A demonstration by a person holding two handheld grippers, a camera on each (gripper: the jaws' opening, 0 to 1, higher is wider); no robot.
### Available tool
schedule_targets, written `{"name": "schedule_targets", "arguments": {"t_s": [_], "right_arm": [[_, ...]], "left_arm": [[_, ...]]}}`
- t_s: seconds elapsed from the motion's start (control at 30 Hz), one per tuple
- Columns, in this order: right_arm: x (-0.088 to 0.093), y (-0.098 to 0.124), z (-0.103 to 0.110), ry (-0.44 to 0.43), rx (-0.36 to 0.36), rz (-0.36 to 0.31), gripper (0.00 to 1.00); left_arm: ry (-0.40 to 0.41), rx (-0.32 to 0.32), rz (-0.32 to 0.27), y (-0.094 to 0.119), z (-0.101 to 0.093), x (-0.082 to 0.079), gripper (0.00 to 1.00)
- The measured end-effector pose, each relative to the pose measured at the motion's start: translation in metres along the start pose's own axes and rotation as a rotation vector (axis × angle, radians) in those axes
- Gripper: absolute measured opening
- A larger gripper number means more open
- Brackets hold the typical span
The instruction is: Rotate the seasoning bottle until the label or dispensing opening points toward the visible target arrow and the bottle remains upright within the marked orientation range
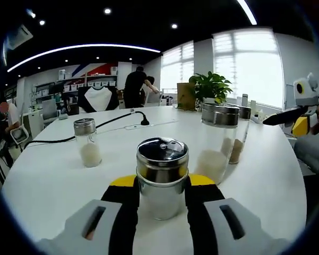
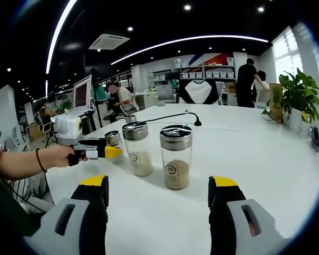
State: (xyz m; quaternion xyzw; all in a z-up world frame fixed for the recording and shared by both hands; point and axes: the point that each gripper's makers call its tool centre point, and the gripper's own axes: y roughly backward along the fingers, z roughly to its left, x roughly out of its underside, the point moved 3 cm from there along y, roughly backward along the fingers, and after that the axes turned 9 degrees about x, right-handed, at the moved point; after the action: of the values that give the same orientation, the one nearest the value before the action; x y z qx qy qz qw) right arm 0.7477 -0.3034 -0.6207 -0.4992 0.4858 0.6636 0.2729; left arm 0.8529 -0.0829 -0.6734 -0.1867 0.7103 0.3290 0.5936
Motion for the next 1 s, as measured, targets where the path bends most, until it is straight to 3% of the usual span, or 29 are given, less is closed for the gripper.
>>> {"name": "schedule_targets", "arguments": {"t_s": [1.0], "right_arm": [[0.0054, 0.0034, 0.0008, -0.016, -0.005, 0.014, 0.74]], "left_arm": [[-0.069, 0.229, 0.011, -0.002, -0.001, -0.0005, 0.35]]}}
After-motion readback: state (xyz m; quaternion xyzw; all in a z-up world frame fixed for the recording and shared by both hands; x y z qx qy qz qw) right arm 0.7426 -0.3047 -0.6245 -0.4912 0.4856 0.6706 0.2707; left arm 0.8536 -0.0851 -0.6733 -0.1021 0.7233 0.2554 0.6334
